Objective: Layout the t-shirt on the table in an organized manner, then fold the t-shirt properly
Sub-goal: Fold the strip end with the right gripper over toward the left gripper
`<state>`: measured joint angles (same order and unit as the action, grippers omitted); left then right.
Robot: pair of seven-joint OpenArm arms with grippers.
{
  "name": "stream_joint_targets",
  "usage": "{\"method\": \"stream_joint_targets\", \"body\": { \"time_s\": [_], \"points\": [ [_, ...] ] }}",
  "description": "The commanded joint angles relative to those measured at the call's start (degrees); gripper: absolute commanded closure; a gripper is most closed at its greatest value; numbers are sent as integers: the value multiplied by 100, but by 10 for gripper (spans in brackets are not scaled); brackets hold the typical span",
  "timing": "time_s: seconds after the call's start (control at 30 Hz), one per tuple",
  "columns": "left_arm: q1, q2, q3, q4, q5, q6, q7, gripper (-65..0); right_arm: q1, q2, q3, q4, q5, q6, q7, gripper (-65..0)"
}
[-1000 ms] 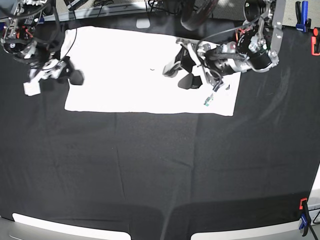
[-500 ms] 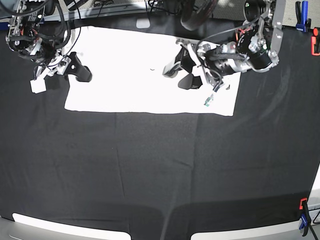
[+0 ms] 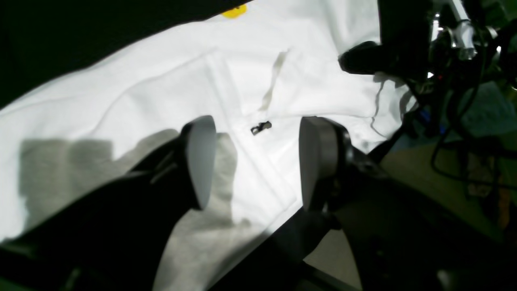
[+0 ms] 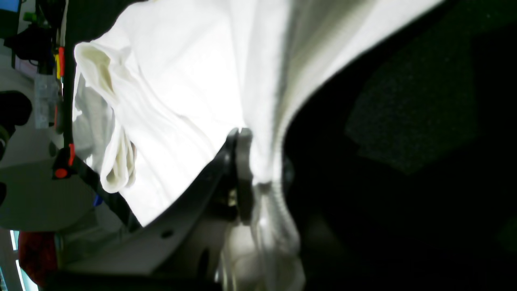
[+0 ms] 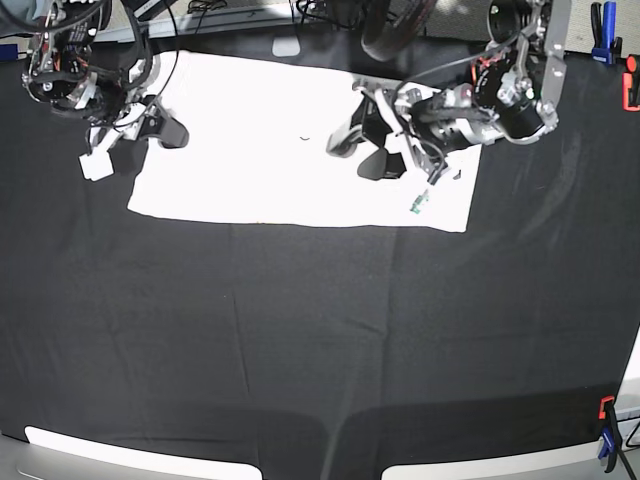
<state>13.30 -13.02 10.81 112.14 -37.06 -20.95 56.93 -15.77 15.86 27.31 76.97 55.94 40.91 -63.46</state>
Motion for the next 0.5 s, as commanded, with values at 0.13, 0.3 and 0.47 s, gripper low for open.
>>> {"method": "stream_joint_targets", "body": {
  "time_s": [0.13,0.3,0.47],
  "points": [
    [-44,-7,-15,109,-92,-7,-125,-307,474,105,-26,87,-179,-91,-223,0],
    [-44,-7,-15,109,-90,-7,-122,-307,857,505,0,87,-195,-91,-223,0],
    [-42,-4,-15,109,-90,-7,-122,-307,1132,951,387,87,-219,-91,-223,0]
  ]
}}
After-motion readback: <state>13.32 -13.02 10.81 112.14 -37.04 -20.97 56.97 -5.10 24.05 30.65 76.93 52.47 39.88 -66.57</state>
